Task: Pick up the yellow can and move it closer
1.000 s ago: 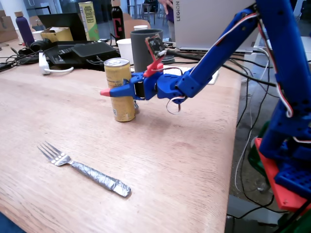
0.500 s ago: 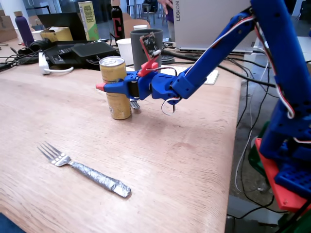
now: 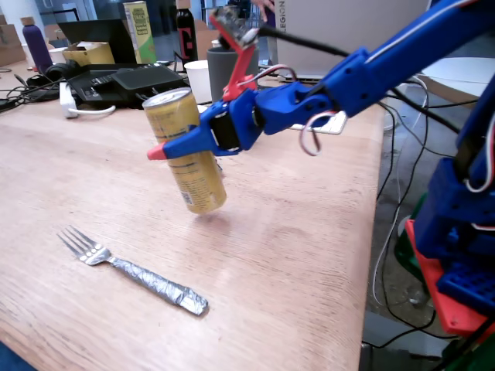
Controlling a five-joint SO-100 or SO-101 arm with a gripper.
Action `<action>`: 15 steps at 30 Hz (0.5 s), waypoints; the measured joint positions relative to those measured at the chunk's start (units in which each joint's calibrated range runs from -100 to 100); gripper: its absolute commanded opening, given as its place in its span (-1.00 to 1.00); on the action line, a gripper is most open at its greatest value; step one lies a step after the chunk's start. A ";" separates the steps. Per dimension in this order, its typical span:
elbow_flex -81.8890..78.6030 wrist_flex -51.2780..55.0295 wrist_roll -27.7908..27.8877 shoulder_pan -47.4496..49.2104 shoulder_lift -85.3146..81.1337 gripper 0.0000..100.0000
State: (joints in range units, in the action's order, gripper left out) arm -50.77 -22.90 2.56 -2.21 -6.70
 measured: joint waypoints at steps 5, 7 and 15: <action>-21.73 0.33 0.00 5.82 -28.36 -0.65; -27.59 0.33 0.00 5.54 -35.80 -0.65; -35.26 10.93 0.00 5.35 -52.49 -0.65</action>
State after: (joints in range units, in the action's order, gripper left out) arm -86.02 -11.97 2.56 3.15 -59.19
